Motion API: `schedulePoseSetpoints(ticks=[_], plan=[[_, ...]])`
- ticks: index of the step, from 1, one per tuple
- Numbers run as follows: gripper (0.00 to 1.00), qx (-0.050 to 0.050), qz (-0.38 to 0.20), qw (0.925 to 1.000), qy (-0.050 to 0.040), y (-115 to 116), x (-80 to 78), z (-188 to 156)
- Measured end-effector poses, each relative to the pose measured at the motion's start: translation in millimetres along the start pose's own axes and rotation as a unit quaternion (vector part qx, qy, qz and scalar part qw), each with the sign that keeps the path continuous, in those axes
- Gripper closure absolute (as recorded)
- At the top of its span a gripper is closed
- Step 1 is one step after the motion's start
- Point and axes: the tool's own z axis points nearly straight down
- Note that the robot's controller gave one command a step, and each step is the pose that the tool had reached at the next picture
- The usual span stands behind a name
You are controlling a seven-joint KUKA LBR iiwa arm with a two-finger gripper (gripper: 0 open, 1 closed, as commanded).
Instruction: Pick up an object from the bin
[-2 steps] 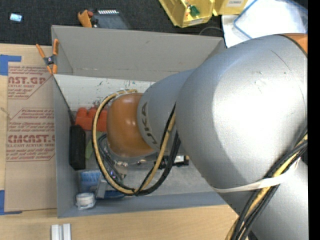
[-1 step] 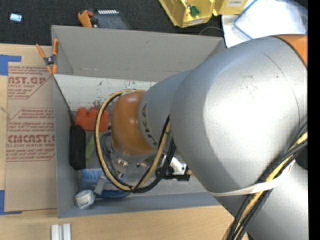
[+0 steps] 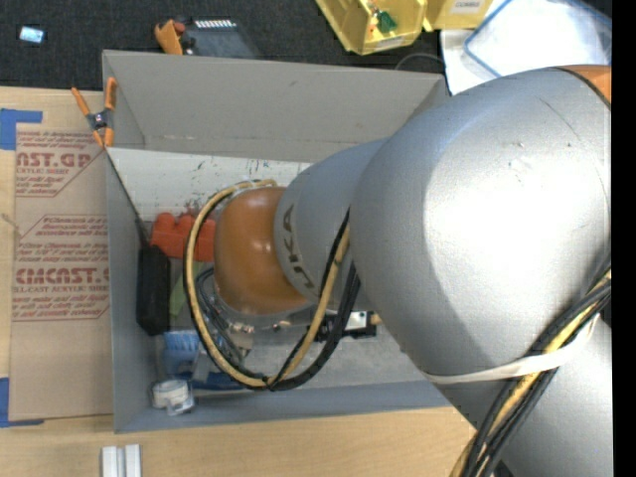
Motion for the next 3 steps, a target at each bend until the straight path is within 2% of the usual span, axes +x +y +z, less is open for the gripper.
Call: schedulePoseSetpoints(ticks=[2, 3], plan=[[1.0, -0.001, 0.002, 1.0, 0.0005, 1, -1.8, 0], [1.0, -0.004, 0.093, 0.9956, 0.0013, -11, -17.0, 0]])
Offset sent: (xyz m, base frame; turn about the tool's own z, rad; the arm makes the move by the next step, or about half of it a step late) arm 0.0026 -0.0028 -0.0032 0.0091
